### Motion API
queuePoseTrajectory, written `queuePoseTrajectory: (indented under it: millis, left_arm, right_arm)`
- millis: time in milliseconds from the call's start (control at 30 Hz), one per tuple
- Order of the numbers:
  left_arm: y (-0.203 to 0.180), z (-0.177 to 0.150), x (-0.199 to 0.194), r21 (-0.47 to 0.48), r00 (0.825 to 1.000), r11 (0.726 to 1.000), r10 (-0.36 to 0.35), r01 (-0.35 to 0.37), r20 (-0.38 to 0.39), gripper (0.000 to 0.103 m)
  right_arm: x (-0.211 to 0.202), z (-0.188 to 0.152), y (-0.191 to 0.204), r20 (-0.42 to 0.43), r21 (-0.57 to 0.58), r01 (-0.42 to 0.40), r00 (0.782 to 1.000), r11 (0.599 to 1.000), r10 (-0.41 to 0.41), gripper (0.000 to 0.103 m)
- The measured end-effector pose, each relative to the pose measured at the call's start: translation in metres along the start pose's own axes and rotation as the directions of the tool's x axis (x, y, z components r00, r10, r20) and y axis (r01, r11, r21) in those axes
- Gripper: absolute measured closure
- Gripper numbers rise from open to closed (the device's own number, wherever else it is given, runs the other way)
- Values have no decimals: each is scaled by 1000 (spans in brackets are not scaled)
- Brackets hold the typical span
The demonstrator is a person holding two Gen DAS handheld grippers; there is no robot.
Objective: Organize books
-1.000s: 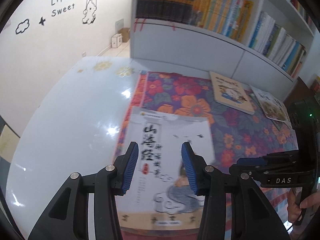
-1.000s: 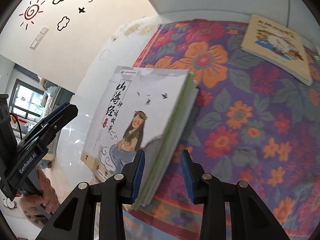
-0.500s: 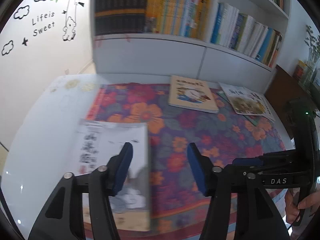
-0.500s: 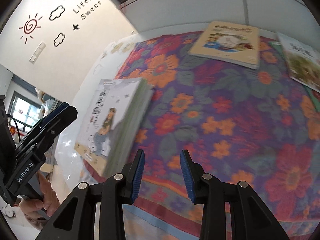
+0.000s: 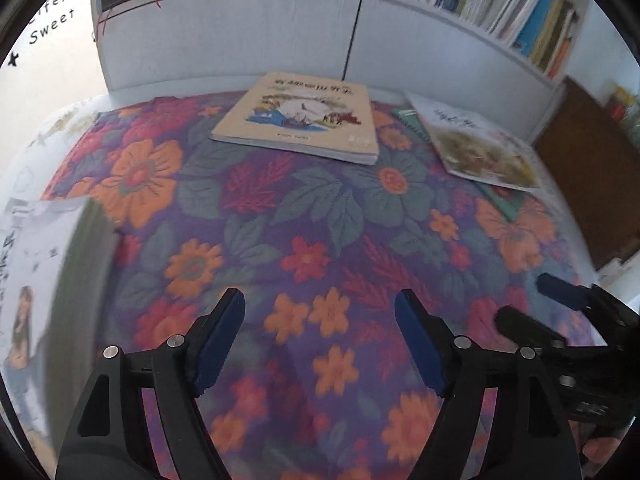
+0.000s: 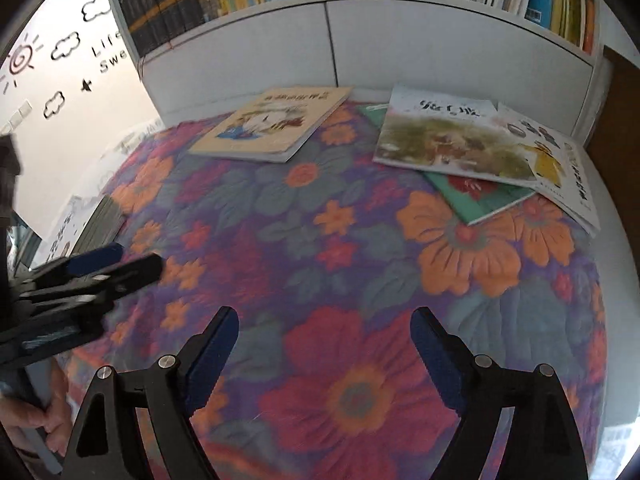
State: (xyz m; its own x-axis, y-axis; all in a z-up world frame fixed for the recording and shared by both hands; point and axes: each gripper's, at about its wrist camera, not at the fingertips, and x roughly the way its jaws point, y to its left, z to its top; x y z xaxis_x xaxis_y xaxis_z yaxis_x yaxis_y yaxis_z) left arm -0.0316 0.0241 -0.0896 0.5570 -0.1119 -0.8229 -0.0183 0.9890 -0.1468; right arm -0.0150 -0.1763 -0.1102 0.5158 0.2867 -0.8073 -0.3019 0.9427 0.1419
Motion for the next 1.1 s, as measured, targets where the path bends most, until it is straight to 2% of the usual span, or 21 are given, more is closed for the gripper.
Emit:
queuePoseTrajectory:
  millis: [67, 167, 267, 333, 367, 433, 700, 1100]
  left_arm:
    - [0, 3, 10, -14, 1000, 1000, 10, -10, 24, 27]
    - [12, 1, 20, -57, 997, 997, 47, -43, 68, 27]
    - [24, -3, 33, -59, 993, 994, 94, -90, 67, 25]
    - [20, -4, 36, -43, 990, 993, 117, -114, 77, 18]
    - [17, -4, 36, -30, 990, 992, 120, -118, 77, 14]
    - [14, -4, 40, -9, 993, 995, 98, -98, 60, 1]
    - [20, -4, 38, -30, 996, 999, 46, -44, 72, 1]
    - [17, -3, 40, -16, 996, 998, 65, -64, 65, 1]
  right_arm:
    - [11, 2, -15, 41, 18, -12, 999, 1000, 11, 17]
    - [38, 2, -26, 39, 23, -9, 999, 1000, 8, 16]
    - [40, -1, -19, 76, -32, -15, 997, 999, 17, 10]
    - [42, -3, -16, 64, -57, -40, 997, 998, 43, 2]
    - [45, -3, -16, 52, -54, -35, 998, 998, 38, 1]
    - [47, -2, -15, 47, -63, -29, 998, 998, 32, 0]
    - [47, -4, -17, 55, -50, -51, 997, 997, 53, 0]
    - [42, -6, -25, 77, -14, -112, 991, 994, 112, 0]
